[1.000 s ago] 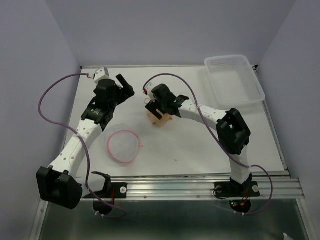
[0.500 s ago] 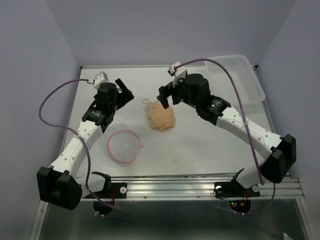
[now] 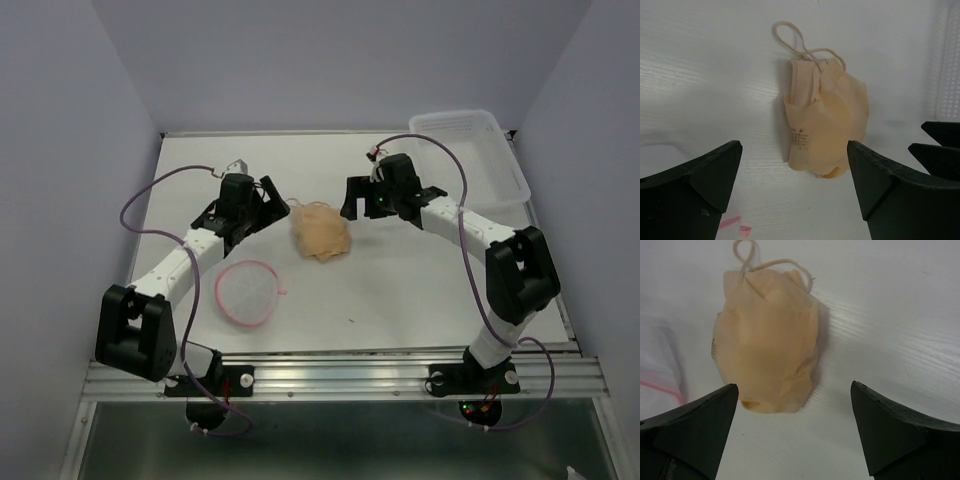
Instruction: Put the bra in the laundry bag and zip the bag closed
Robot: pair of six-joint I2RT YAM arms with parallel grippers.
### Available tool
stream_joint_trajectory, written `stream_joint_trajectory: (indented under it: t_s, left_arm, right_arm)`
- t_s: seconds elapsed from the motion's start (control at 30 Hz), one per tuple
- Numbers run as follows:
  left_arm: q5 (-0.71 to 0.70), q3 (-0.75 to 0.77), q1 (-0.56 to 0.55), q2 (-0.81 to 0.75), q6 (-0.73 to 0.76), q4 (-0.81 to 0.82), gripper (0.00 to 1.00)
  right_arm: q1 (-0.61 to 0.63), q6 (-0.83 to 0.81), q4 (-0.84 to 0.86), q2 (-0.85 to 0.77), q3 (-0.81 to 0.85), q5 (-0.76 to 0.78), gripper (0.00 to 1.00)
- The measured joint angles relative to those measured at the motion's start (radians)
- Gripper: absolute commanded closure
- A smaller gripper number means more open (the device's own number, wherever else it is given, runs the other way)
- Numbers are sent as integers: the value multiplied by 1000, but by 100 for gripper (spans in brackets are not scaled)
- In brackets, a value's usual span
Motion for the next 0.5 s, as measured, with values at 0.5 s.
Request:
stream_joint_trajectory:
  t_s: [0.5]
  left_arm:
    - [272,-20,0,307,38,197,1]
  right_arm:
    - [12,-3,-3,52,-19,-63,0]
